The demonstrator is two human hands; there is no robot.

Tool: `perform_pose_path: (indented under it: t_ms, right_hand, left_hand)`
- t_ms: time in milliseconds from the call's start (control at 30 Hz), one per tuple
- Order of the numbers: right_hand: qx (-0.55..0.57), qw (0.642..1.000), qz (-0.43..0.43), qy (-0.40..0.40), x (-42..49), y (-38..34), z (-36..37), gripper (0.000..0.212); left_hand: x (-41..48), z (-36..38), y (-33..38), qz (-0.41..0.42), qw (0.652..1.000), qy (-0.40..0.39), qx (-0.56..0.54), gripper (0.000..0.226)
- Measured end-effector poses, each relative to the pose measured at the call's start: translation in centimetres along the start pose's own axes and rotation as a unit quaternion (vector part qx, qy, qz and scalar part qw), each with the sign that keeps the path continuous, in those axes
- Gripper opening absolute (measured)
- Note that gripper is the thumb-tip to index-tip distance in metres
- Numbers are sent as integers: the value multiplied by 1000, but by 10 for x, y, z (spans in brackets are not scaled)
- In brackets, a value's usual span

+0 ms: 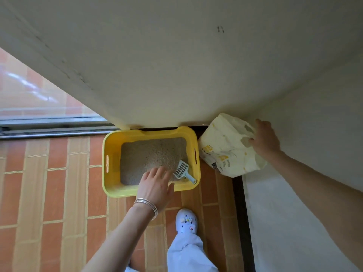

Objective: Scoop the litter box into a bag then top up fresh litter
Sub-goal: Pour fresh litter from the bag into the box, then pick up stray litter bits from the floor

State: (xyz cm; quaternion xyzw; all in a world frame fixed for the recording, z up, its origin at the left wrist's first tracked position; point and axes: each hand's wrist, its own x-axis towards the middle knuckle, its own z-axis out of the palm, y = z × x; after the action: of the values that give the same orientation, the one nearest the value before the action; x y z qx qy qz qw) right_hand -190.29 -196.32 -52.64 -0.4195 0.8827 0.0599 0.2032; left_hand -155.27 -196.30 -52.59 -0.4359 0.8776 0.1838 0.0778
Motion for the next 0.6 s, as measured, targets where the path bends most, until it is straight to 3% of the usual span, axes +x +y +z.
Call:
perform_pose_path:
  t_ms: [100, 233, 600]
  right_hand:
    - [-29, 994, -101, 30, -25, -15, 10, 68]
    - [-73, 983, -168, 28, -69, -35, 29, 73]
    - [-83, 969, -234, 18, -188, -98, 75, 73]
  left_hand:
    - [-10, -4, -8, -18, 1000, -13, 13, 49]
    - [-25, -12, -20, -33, 999, -15, 19, 53]
    - [-103, -19, -50, -44, 999, -23, 15, 57]
